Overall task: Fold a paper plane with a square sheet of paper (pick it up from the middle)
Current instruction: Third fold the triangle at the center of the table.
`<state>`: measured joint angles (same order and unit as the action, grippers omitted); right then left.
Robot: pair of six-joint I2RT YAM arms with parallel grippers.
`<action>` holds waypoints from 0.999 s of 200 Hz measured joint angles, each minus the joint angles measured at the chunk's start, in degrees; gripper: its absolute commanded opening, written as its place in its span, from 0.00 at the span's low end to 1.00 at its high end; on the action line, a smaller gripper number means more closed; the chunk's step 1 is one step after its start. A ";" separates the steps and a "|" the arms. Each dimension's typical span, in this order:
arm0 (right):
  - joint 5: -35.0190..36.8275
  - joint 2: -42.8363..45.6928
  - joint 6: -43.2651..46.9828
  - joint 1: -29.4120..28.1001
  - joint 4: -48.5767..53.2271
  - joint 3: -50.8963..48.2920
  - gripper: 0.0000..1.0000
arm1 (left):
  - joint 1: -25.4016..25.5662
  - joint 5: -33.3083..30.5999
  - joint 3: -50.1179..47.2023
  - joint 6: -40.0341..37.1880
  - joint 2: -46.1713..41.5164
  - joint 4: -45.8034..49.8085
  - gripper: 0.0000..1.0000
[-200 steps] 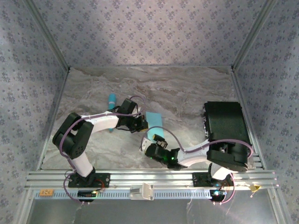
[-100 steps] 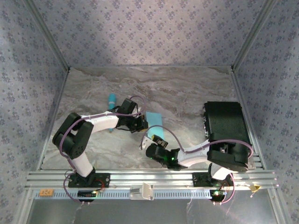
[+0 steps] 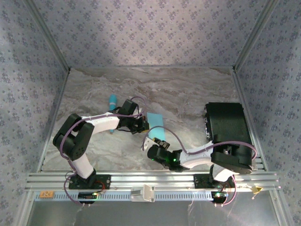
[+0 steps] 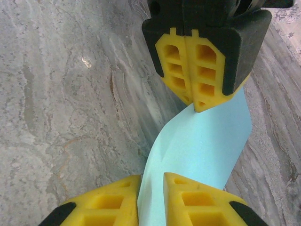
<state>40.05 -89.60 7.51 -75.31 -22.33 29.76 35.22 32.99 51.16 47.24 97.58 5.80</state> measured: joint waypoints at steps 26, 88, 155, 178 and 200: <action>-0.22 0.00 -0.48 0.00 0.02 0.00 0.15 | 0.00 0.00 0.00 -0.02 0.00 0.00 0.05; -2.08 0.83 -2.78 0.44 1.42 0.00 0.01 | 0.00 -0.48 -0.04 0.09 -0.07 0.02 0.28; -20.31 6.91 -12.11 9.31 5.70 -0.02 0.02 | -0.66 -7.32 -0.57 -2.19 -6.38 4.68 0.60; -31.17 8.66 -17.31 15.56 6.78 -0.02 0.03 | -1.11 -9.31 -0.13 -3.23 -8.04 6.95 0.60; -40.04 8.83 -21.49 20.35 8.15 0.07 0.03 | -1.33 -10.21 0.87 -4.22 -8.22 8.35 0.58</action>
<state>0.01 -80.77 -13.98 -54.96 -14.17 29.82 33.89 22.79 52.03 43.03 89.36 14.15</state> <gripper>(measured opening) 0.052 0.592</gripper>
